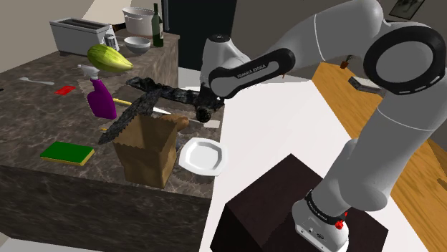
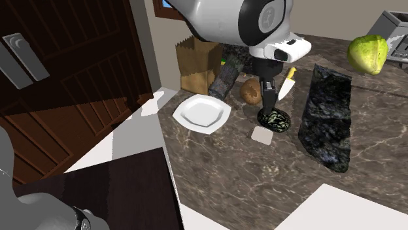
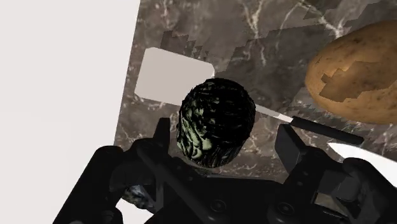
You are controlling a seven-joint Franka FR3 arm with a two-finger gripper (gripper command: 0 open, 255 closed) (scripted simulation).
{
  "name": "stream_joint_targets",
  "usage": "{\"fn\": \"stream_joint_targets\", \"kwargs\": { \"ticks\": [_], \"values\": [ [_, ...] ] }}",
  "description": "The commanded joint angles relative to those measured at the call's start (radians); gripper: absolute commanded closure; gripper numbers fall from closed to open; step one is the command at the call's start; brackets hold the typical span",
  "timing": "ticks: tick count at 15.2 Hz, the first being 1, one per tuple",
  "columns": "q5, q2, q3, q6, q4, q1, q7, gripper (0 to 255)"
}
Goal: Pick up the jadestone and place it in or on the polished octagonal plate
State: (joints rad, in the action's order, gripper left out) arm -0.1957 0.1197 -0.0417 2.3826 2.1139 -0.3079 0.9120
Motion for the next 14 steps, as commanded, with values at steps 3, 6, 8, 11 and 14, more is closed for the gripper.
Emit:
{"fn": "stream_joint_targets", "kwargs": {
  "ticks": [3, 6, 8, 11, 14],
  "values": [
    [-0.007, 0.005, -0.011, 0.114, 0.066, -0.007, 0.163, 0],
    [-0.012, 0.038, -0.014, 0.148, 0.067, -0.005, 0.165, 0],
    [-0.014, 0.056, -0.015, 0.165, 0.066, -0.004, 0.167, 0],
    [-0.014, 0.056, -0.015, 0.165, 0.066, -0.004, 0.167, 0],
    [-0.014, 0.056, -0.015, 0.165, 0.066, -0.004, 0.167, 0]
  ]
}}
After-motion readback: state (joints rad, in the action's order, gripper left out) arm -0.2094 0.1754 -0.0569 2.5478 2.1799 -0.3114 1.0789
